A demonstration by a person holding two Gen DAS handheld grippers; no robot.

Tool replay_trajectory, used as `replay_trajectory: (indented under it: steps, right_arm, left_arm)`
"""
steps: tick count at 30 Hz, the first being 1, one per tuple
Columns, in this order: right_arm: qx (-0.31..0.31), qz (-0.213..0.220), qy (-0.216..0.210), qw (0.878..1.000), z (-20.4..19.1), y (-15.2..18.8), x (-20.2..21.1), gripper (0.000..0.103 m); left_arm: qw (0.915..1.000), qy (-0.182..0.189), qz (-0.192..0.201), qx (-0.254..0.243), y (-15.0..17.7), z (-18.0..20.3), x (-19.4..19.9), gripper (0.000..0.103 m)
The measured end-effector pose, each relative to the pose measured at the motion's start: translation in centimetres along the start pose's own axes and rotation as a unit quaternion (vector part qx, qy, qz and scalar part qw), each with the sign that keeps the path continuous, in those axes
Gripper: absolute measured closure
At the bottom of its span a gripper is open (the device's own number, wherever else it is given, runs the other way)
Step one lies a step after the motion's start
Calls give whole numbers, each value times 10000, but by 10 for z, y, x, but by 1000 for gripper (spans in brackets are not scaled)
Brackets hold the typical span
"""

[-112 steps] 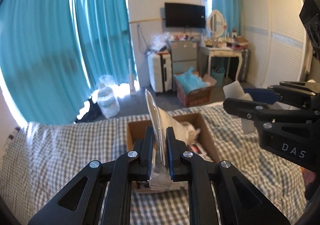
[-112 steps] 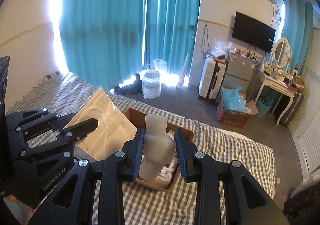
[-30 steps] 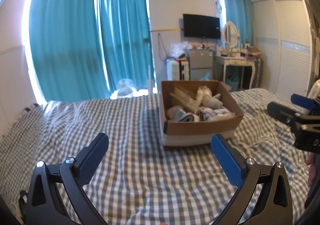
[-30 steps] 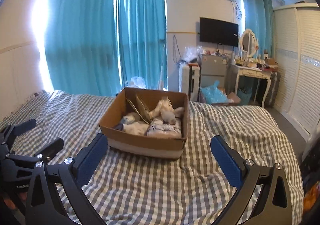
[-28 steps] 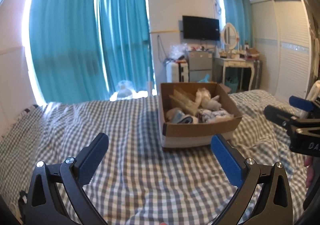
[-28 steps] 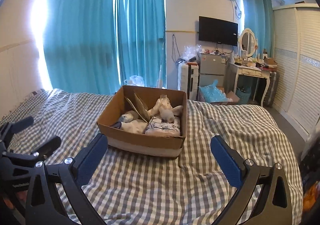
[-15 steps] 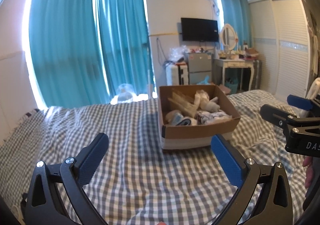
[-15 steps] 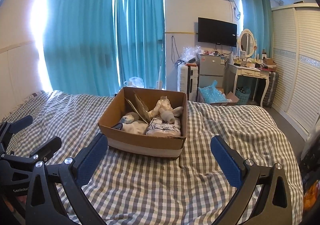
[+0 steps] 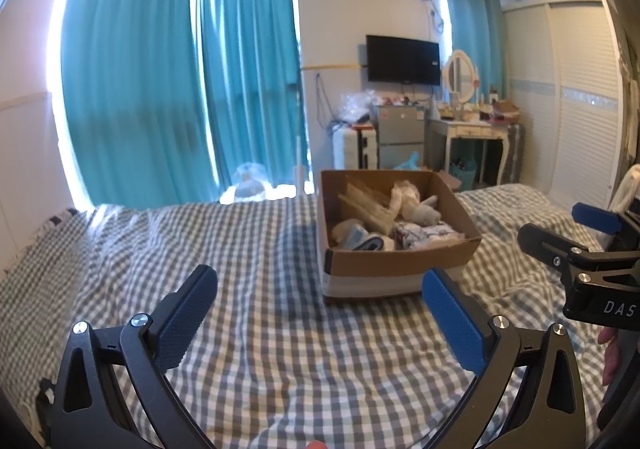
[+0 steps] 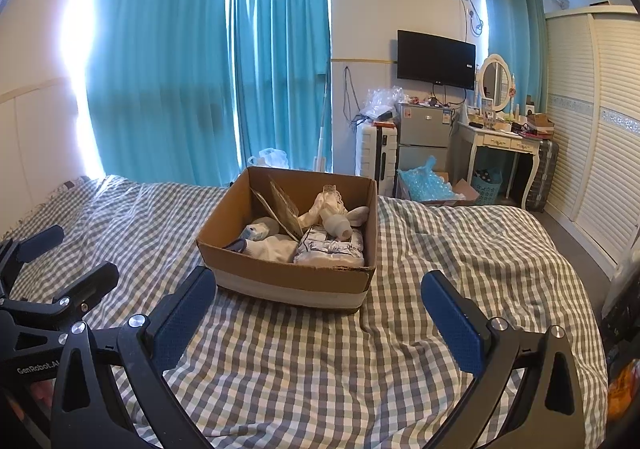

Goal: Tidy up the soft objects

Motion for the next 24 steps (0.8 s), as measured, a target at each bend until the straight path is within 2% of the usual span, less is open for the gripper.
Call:
replay_trajectory:
  steps: [24]
  right_arm:
    - [-30, -95, 42, 9999, 0, 3, -4, 0]
  left_arm:
    - [9999, -67, -4, 135, 2, 2, 3, 0]
Point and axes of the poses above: each gripper's, at about its wrist camera, not at the fingertips, and x roughly against the way its jaws point, z to its right, y to its underside, the point moved 1 cm from there along -x, roughly the way its jaws point, and after that the axes turned 8 degrees about -z, right-handed, at the moved point
